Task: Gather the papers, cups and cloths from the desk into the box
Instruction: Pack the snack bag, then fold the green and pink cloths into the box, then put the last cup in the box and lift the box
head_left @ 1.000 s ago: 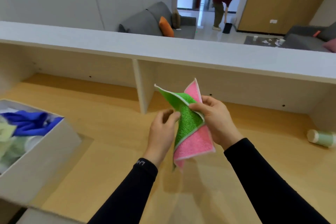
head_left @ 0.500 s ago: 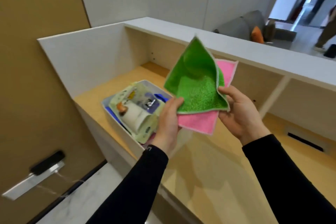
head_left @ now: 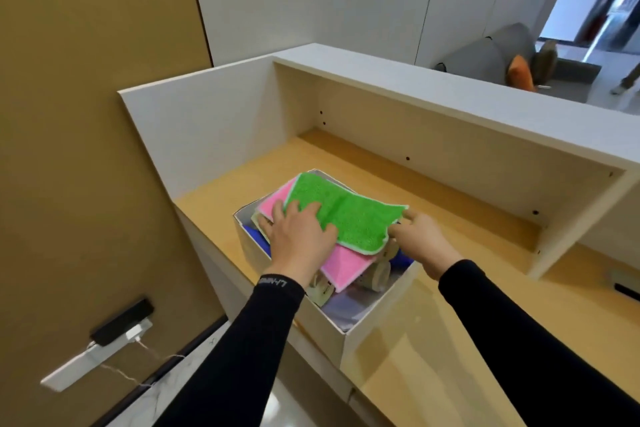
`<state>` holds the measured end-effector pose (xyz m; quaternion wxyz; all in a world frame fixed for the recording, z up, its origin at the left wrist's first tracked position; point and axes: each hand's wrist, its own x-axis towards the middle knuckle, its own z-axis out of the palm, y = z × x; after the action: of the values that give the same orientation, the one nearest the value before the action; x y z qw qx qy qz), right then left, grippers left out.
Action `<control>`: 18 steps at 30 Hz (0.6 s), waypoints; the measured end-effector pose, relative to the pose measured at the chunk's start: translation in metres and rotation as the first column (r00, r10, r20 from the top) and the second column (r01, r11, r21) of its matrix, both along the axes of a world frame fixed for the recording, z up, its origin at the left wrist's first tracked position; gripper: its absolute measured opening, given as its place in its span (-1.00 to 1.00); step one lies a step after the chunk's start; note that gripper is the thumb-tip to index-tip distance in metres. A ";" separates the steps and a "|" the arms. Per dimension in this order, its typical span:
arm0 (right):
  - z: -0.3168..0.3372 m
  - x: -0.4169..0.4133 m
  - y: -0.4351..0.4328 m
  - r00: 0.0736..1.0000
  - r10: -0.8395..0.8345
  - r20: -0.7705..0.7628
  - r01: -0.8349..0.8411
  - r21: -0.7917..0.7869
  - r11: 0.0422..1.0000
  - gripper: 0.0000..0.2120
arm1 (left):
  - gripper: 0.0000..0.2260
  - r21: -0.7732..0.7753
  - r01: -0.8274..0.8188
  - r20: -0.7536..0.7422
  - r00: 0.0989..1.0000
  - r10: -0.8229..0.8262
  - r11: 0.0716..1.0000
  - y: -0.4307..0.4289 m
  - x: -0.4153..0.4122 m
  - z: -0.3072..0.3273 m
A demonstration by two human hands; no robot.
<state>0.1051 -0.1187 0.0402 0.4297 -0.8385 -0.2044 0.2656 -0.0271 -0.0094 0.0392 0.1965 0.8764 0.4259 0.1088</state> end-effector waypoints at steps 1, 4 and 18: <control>0.001 0.003 -0.003 0.999 -0.044 -0.016 0.044 0.022 0.999 -0.53 | -0.53 0.026 -0.013 0.049 0.999 0.012 1.000 -0.002 0.003 0.001; 0.013 0.013 -0.014 0.992 -0.129 0.003 0.128 0.112 0.985 -0.57 | -0.61 0.143 -0.032 0.251 0.968 -0.005 0.989 -0.011 0.019 0.015; 0.016 0.073 -0.232 0.857 -0.512 -0.051 0.505 0.276 0.818 -0.69 | -0.84 -0.300 0.559 0.508 0.779 -0.366 0.773 -0.194 0.147 0.005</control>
<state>0.1784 -0.3502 0.0563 0.5962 -0.7966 -0.0140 0.0991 0.1195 -0.2038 0.0441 0.4948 0.8434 0.1511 0.1446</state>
